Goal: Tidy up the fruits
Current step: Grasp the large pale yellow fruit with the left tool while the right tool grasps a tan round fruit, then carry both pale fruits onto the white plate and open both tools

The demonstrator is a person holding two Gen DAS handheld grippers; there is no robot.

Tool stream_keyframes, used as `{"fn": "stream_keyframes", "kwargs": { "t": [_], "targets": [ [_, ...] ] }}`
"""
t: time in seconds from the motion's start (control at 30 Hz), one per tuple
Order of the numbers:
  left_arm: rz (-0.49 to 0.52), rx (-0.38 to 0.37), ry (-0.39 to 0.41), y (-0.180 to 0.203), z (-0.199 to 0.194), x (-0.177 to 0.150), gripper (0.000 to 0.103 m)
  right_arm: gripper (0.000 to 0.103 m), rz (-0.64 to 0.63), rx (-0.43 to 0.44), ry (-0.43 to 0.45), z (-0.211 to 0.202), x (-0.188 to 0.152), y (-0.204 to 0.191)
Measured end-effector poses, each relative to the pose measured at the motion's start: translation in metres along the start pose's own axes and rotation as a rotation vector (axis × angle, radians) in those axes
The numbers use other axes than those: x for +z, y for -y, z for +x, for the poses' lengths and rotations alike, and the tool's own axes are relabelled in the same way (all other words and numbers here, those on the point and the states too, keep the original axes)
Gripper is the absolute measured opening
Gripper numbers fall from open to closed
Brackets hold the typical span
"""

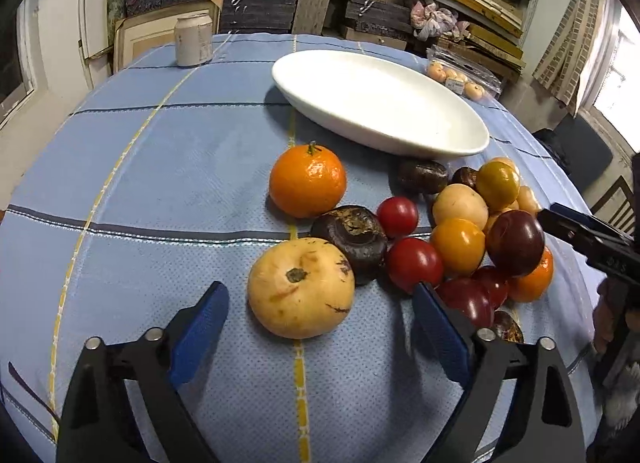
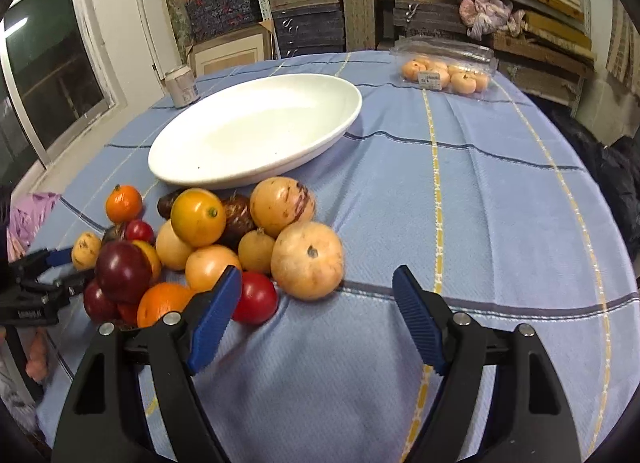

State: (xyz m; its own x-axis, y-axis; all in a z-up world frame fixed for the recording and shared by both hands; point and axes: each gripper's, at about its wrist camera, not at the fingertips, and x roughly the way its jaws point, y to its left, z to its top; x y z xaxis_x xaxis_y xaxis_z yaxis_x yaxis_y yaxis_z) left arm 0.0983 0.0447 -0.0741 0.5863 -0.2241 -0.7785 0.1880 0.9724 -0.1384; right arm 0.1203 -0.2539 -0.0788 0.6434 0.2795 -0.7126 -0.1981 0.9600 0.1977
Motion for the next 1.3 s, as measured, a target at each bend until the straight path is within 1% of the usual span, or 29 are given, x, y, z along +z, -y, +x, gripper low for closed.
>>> {"fn": "stream_keyframes", "kwargs": {
  "t": [0.07,0.1,0.13,0.17,0.27,0.3,0.33,0.4,0.47,0.6,0.63,0.73,0.8,1.03,1.17,1.23,1.3],
  "targets": [
    [0.002,-0.013,0.006,0.0,-0.001,0.0,0.085,0.07,0.002,0.025,-0.009,0.005,0.004,-0.001],
    [0.001,-0.022,0.008,0.0,-0.001,-0.001,0.083,0.066,0.004,0.034,-0.012,0.007,0.005,-0.001],
    [-0.001,-0.038,0.01,0.0,-0.002,-0.001,0.077,0.06,0.009,0.05,-0.016,0.009,0.006,-0.001],
    [-0.002,-0.042,0.012,0.0,-0.002,-0.001,0.074,0.058,0.021,0.077,-0.022,0.011,0.007,0.002],
    [-0.009,-0.058,0.014,-0.002,-0.002,0.0,0.069,0.054,0.055,0.1,-0.025,0.013,0.007,0.007],
    [-0.014,-0.06,0.016,-0.003,-0.001,0.0,0.068,0.051,0.074,0.108,-0.025,0.013,0.008,0.011],
    [-0.02,-0.066,0.018,-0.003,-0.002,0.0,0.064,0.046,0.085,0.11,-0.025,0.013,0.008,0.013],
    [-0.029,-0.077,0.02,-0.004,-0.003,-0.001,0.063,0.042,0.115,0.132,-0.038,0.017,0.008,0.02],
    [-0.031,-0.08,0.02,-0.005,-0.003,-0.001,0.063,0.042,0.146,0.163,-0.049,0.019,0.007,0.025],
    [-0.034,-0.077,0.021,-0.005,-0.003,0.0,0.062,0.042,0.143,0.159,-0.053,0.021,0.007,0.024],
    [-0.037,-0.077,0.022,-0.006,-0.003,-0.001,0.06,0.042,0.145,0.16,-0.051,0.02,0.007,0.024],
    [-0.07,-0.083,0.026,-0.013,-0.004,-0.001,0.047,0.042,0.141,0.161,-0.043,0.02,0.005,0.024],
    [-0.084,-0.093,0.028,-0.016,-0.004,-0.001,0.047,0.041,0.131,0.156,-0.038,0.018,0.005,0.023],
    [-0.084,-0.083,0.046,-0.016,-0.008,-0.001,0.047,0.041,0.11,0.143,-0.004,0.009,0.001,0.019],
    [-0.086,-0.074,0.094,-0.016,-0.018,-0.001,0.047,0.041,0.114,0.14,0.034,-0.002,-0.002,0.019],
    [-0.068,-0.053,0.119,-0.011,-0.025,0.002,0.047,0.041,0.123,0.14,0.047,-0.006,-0.001,0.019],
    [-0.055,-0.051,0.128,-0.005,-0.03,0.015,0.047,0.041,0.136,0.148,0.067,-0.014,0.004,0.021]
  ]
}}
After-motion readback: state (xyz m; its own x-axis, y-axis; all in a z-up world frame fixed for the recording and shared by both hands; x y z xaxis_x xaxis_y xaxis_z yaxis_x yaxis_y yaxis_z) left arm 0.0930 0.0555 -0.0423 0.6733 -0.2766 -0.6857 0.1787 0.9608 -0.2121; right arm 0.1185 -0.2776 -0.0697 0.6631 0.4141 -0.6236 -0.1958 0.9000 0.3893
